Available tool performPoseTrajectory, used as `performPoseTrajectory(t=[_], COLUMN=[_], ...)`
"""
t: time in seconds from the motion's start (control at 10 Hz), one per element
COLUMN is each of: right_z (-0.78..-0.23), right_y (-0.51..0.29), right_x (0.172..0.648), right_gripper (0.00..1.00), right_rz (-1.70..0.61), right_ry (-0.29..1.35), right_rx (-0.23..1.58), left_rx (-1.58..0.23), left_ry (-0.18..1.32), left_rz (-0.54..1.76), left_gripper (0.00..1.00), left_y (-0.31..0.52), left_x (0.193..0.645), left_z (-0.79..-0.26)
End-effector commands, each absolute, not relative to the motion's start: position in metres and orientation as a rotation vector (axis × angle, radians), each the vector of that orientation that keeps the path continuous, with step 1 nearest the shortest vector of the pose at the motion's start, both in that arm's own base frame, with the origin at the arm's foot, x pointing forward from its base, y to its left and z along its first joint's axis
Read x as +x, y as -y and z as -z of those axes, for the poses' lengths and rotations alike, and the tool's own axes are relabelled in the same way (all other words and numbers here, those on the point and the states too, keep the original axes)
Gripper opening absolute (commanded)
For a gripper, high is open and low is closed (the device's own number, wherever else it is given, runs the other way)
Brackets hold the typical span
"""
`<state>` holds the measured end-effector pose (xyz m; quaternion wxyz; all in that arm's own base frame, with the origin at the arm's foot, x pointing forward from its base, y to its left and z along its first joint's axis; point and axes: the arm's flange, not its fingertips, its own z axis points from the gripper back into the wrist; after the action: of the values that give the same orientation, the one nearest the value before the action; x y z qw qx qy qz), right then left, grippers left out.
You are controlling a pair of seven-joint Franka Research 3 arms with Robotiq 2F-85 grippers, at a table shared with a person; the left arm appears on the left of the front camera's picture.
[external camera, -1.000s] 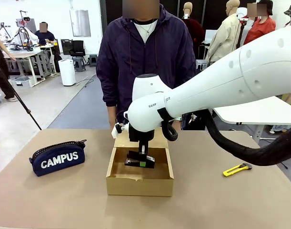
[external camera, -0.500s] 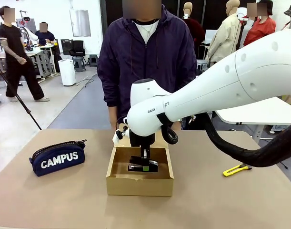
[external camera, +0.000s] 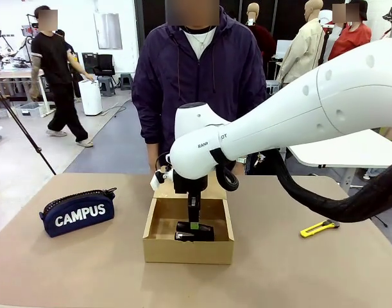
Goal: Pack the items into the box.
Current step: Pick up the item indicated by the person and place it inside the Mailer Box.
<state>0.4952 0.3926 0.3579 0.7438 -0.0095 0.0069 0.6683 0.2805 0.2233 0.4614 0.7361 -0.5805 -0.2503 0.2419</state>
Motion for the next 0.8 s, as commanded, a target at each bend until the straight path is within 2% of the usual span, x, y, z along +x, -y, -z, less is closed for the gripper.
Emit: performPoseTrajectory(t=[0.0,0.4,0.5,0.7], right_z=[-0.375,-0.448,-0.47,-0.511], right_y=[-0.388,-0.347,-0.335,-0.295], right_x=[0.491,0.478,0.475,0.47], right_gripper=[1.0,1.0,1.0,1.0], right_rz=[-1.418,-1.377,-1.27,-0.833], right_ry=[-0.001,0.115,0.144,0.204], right_rx=[-0.022,0.057,0.116,0.254], left_rx=[-1.284,-1.284,-1.284,-1.284], left_ry=[0.55,0.55,0.55,0.55], left_rz=[-0.526,-0.526,-0.526,-0.526], left_gripper=[1.0,1.0,1.0,1.0], left_y=[-0.224,-0.224,-0.224,-0.224], left_x=[0.279,0.279,0.279,0.279], left_z=[-0.463,-0.463,-0.463,-0.463])
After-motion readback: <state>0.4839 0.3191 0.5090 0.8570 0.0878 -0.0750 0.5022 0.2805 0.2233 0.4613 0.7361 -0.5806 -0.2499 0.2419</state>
